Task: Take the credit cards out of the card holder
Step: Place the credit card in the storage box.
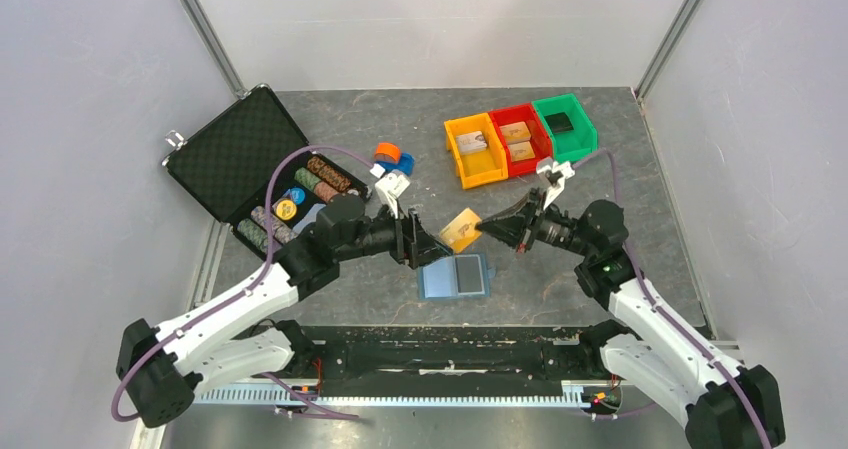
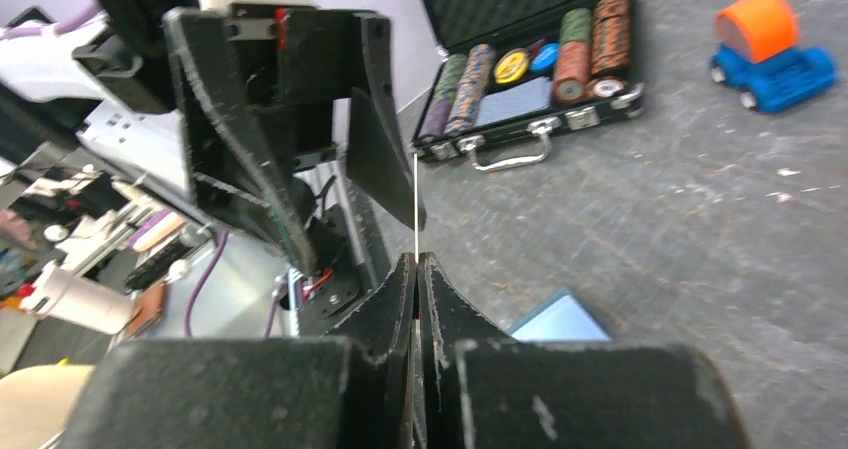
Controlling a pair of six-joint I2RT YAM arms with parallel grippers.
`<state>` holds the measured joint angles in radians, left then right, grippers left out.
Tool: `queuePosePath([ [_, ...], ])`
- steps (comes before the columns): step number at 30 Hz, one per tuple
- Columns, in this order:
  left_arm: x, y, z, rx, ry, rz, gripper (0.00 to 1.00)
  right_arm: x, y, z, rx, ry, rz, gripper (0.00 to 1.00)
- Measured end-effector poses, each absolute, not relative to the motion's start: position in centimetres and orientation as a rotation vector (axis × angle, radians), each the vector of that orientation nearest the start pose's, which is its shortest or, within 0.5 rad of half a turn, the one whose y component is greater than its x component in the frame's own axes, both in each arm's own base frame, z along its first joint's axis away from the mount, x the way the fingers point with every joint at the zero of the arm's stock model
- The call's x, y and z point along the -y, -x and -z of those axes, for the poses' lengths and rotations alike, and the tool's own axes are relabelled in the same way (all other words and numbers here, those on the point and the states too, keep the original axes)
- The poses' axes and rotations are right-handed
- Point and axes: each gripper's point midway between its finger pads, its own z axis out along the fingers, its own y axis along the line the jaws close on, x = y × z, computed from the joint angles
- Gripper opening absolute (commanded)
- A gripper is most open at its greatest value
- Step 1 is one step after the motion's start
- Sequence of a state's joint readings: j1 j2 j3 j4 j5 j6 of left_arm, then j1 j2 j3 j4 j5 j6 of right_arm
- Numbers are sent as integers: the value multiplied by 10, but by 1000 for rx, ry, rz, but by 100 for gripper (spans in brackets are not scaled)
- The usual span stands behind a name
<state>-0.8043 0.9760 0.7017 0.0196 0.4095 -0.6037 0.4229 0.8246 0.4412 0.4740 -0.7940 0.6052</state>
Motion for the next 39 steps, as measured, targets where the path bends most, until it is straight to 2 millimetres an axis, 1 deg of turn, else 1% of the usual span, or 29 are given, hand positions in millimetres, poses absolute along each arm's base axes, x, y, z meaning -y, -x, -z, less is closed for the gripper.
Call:
queuePosePath([
  [1, 301, -168, -234, -1968, -516, 1288, 89, -240, -196, -257, -1583, 549, -1361, 0],
  [3, 291, -171, -237, -1966, -506, 1222, 100, -233, -213, -264, -1589, 526, -1306, 0],
  [5, 280, -174, -240, -1962, -489, 1148, 100, -221, -238, -270, -1601, 482, -1237, 0],
  [7, 268, -178, -242, -1963, -473, 1074, 100, -204, -265, -273, -1625, 421, -1163, 0],
  [10, 249, -182, -245, -1959, -464, 956, 100, -173, -310, -275, -1665, 312, -1040, 0],
  [11, 244, -182, -246, -1955, -466, 929, 100, -166, -320, -275, -1674, 289, -1015, 0],
  [12, 237, -182, -245, -1952, -470, 889, 100, -152, -338, -275, -1691, 242, -970, 0],
  [13, 230, -182, -244, -1952, -469, 855, 100, -144, -351, -273, -1705, 213, -946, 0],
  [15, 217, -183, -243, -1951, -444, 800, 100, -129, -376, -269, -1730, 152, -896, 0],
  [17, 203, -185, -240, -1950, -410, 731, 100, -119, -401, -261, -1762, 97, -854, 0],
  [21, 177, -190, -233, -1944, -363, 598, 100, -107, -446, -240, -1827, 12, -788, 0],
  [25, 158, -192, -233, -1912, -323, 520, 100, -96, -488, -221, -1871, -53, -717, 0],
  [28, 148, -192, -236, -1883, -299, 493, 100, -88, -513, -209, -1891, -92, -667, 0],
  [31, 142, -194, -239, -1868, -276, 468, 100, -82, -530, -195, -1911, -125, -631, 0],
  [34, 137, -197, -238, -1873, -255, 433, 100, -78, -540, -176, -1941, -154, -606, 0],
  [39, 136, -201, -232, -1895, -251, 399, 100, -76, -551, -140, -2001, -185, -597, 0],
])
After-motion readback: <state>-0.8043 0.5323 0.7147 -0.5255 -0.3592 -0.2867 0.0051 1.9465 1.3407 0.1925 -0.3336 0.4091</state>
